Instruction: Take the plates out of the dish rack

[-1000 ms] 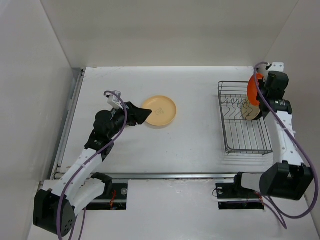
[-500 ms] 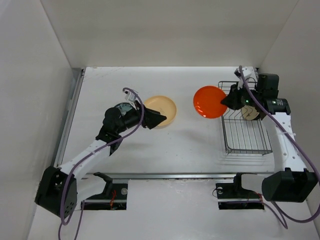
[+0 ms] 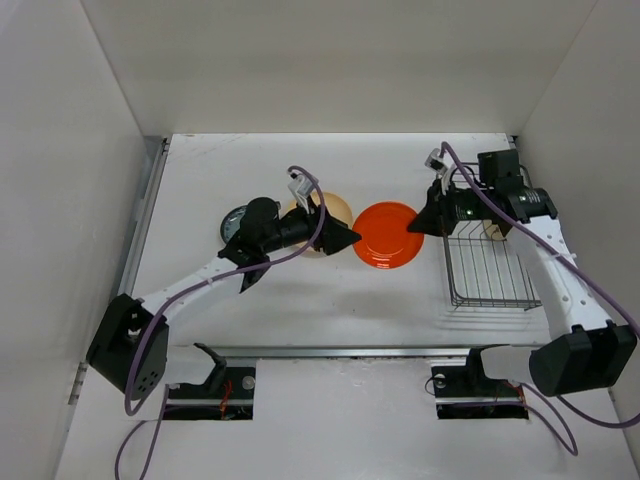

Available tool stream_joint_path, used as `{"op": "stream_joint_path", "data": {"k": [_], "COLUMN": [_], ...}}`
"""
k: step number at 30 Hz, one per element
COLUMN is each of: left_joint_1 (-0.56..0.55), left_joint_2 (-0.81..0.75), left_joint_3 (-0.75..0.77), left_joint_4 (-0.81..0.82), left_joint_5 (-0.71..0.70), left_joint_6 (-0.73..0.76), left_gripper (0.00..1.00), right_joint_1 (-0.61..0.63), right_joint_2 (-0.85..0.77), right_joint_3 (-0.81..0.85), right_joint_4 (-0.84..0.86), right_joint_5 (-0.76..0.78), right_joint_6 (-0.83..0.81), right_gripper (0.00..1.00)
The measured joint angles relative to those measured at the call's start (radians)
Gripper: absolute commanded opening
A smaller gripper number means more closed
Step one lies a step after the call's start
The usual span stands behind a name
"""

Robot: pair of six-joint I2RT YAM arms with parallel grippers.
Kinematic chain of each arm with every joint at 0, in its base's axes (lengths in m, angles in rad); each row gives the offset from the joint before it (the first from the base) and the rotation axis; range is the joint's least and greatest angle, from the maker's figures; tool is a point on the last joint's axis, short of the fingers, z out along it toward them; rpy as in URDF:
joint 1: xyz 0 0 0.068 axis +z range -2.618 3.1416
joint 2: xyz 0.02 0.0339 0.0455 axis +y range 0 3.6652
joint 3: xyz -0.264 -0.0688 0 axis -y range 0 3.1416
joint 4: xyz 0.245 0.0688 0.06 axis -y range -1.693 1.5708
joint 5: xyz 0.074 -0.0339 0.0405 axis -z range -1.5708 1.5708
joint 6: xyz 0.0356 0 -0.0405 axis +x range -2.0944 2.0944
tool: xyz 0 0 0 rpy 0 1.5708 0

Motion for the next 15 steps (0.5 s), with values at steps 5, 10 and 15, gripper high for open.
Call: {"op": "stream_joint_path", "data": {"k": [5, 10, 15], "left_joint_1": [-0.036, -0.062, -0.073], "left_joint_2": [0.069, 0.095, 0.095], "left_joint_3": [0.074, 0.105, 0.108], "left_joint_4": [-0.068, -0.099, -0.126], "left_joint_5": [-0.027, -0.029, -0.04], "left_joint_6": [0.037, 0.06, 0.085], "left_gripper": [0.46, 0.1, 0.0], "right_joint_1": [0.04, 0.047, 0.051], "right_joint_2": [0.013, 0.023, 0.031], "right_joint_3": [0.0, 0.0, 0.0], "right_joint_4": [-0.028, -0.035, -0.044], "right_joint_5": [-0.017, 0.002, -0.002], "right_joint_6": [-0.026, -0.045, -0.048], "right_gripper": [0.0, 0.06, 0.75]}}
